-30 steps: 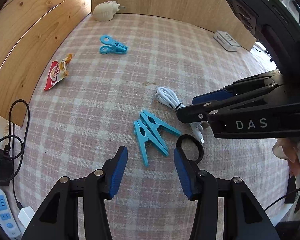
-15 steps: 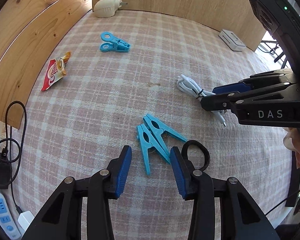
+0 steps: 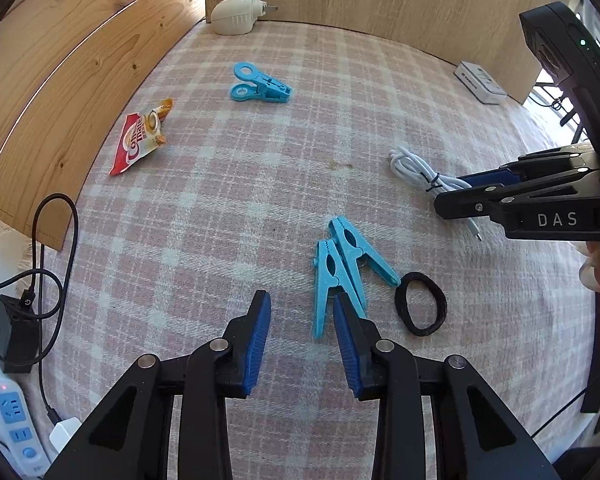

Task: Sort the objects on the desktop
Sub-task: 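Grasp the white coiled cable with the right tool while the left tool grasps a blue clothespin, then carry the cable and clothespin over the tray and open both tools, then move both open tools back toward the black hair tie and clothespin, then grasp the blue clothespin with the left tool while the right tool grasps the black hair tie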

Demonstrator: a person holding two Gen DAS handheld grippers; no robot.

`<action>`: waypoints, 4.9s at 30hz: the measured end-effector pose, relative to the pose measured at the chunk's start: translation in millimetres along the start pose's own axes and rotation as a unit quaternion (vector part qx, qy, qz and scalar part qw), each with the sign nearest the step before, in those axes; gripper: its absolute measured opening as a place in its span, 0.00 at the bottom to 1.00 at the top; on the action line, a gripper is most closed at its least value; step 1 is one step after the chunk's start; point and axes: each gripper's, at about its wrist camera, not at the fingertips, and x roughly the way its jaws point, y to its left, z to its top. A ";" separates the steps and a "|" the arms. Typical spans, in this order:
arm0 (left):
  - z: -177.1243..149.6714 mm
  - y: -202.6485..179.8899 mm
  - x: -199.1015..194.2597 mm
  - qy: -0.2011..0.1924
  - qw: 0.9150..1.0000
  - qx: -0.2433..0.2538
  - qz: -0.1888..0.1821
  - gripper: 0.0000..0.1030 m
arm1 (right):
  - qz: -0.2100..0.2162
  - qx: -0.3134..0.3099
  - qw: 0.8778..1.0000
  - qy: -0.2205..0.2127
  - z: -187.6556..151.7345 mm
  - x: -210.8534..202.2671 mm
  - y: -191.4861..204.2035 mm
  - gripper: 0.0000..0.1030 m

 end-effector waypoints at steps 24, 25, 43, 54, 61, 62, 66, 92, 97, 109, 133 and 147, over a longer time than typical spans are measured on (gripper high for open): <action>-28.5 10.8 -21.5 -0.023 0.998 -0.055 0.016 0.04 | 0.010 0.013 1.000 -0.017 -27.9 -17.0 -19.2 0.14; -32.3 10.9 -26.5 -0.025 0.998 -0.056 0.017 0.04 | 0.019 0.021 0.999 -0.019 -32.3 -19.8 -22.2 0.13; -44.6 -111.0 -81.1 -0.061 0.996 0.059 -0.032 0.04 | 0.031 0.100 0.989 -0.099 -157.7 -86.5 -36.2 0.12; -51.3 -276.6 -106.9 -0.070 0.972 0.189 -0.119 0.04 | 0.023 0.203 0.963 -0.173 -289.9 -179.3 -110.7 0.12; -76.9 -393.6 -105.3 -0.049 0.947 0.262 -0.178 0.04 | -0.026 0.277 0.937 -0.212 -390.4 -237.2 -168.0 0.12; -81.1 -407.7 -103.3 -0.045 0.944 0.269 -0.185 0.04 | -0.035 0.287 0.933 -0.216 -404.0 -243.5 -175.5 0.12; -98.1 -459.5 -96.2 -0.034 0.933 0.300 -0.196 0.05 | -0.065 0.327 0.916 -0.226 -451.4 -261.1 -206.7 0.12; -111.8 -518.5 -81.1 -0.018 0.924 0.340 -0.175 0.14 | -0.079 0.390 0.892 -0.214 -513.1 -261.0 -276.0 0.19; -106.8 -503.9 -83.7 -0.020 0.928 0.329 -0.172 0.14 | -0.074 0.393 0.891 -0.212 -506.9 -261.5 -270.9 0.19; -74.5 -384.7 -88.2 -0.031 0.961 0.241 -0.135 0.14 | -0.067 0.348 0.911 -0.211 -439.6 -254.2 -228.2 0.28; 6.5 -48.9 -39.3 -0.006 0.999 0.031 -0.015 0.19 | -0.004 0.197 0.969 -0.148 -223.0 -143.6 -40.4 0.28; 42.6 -29.2 4.7 0.027 0.999 0.014 -0.034 0.24 | 0.008 0.223 0.966 -0.129 -173.1 -100.5 -6.9 0.28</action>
